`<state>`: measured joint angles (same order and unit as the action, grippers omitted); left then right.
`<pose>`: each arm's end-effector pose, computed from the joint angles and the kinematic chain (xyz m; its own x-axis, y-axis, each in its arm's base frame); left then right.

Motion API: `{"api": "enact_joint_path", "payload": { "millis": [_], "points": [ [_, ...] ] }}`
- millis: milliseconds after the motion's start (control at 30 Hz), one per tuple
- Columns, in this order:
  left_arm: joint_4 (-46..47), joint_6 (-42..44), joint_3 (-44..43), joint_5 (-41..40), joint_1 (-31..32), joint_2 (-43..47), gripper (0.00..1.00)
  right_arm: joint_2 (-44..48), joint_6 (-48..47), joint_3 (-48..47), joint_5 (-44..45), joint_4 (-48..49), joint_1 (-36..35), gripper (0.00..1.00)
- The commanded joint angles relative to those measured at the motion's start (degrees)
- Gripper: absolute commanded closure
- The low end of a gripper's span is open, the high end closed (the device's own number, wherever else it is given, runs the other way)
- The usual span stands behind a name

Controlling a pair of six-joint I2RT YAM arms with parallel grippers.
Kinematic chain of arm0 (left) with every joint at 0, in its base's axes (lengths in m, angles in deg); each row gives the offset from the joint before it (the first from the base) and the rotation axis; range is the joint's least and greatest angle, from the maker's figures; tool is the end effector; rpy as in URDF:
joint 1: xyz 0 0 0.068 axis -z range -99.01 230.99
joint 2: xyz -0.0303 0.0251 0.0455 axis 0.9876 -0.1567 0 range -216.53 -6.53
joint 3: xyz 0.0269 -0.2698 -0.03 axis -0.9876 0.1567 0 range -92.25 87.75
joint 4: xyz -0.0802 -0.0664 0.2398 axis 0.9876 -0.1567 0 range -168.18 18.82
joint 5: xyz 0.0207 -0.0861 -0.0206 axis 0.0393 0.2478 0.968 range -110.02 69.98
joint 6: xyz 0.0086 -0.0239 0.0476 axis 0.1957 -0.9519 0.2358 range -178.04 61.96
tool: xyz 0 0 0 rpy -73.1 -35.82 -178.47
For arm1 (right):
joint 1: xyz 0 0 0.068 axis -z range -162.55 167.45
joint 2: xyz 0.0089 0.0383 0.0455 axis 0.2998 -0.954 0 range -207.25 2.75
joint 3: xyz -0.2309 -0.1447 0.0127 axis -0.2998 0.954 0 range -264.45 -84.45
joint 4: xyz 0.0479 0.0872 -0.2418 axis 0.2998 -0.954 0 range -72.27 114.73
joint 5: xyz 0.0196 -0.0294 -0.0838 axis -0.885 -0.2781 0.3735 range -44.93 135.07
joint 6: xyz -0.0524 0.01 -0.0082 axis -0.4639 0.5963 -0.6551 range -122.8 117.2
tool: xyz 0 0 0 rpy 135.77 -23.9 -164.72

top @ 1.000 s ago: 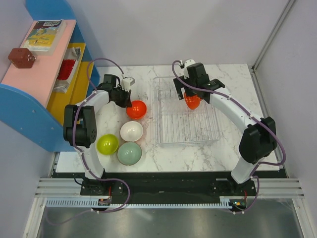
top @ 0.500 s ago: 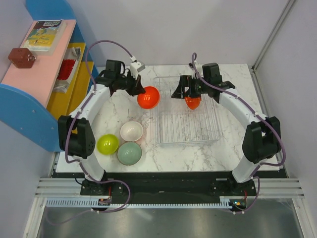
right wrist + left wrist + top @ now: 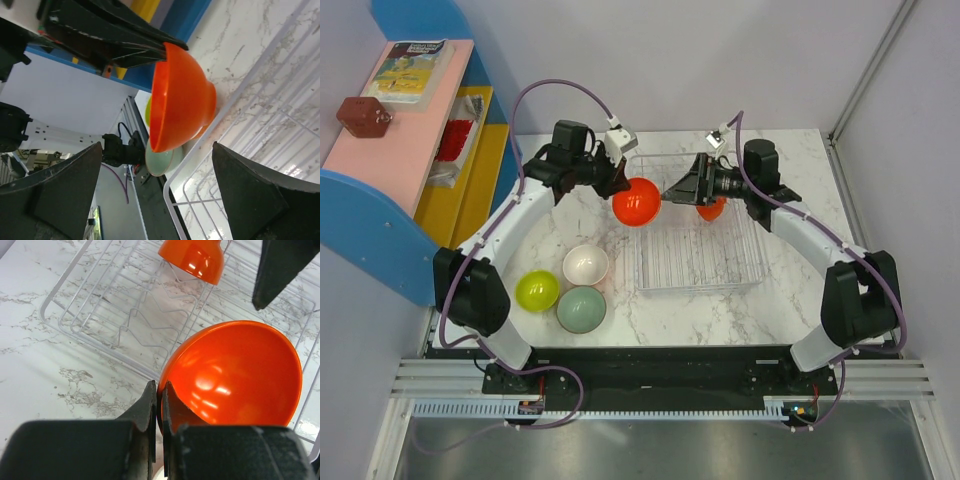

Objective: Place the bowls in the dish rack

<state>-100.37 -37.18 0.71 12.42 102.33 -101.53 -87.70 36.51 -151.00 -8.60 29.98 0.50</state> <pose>0.3441 -0.1552 0.3391 -0.2743 0.4299 -0.8602 0.8595 0.5108 -0.0188 0.3365 0.1325 0.3025 -0.8087 0.1460 -0.5698 -0.5047 0.3253 0.7996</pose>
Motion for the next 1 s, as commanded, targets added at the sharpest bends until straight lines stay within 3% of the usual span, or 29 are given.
{"api": "enact_joint_path", "payload": {
  "millis": [0, 700, 967],
  "points": [
    [2.8, 1.8, -0.8, -1.9, 0.5, 0.9, 0.98, 2.1, 7.3, 1.8, -5.7, 13.2, 0.3, 0.02],
    [6.3, 0.3, 0.6, 0.4, 5.2, 6.2, 0.98, -6.4, 9.0, 1.5, -7.2, 15.2, 0.1, 0.05],
    [7.0, 1.1, -0.1, -0.2, 5.7, 4.7, 0.98, -6.4, 9.6, 1.5, -8.3, 15.9, -0.1, 0.17]
  ]
}}
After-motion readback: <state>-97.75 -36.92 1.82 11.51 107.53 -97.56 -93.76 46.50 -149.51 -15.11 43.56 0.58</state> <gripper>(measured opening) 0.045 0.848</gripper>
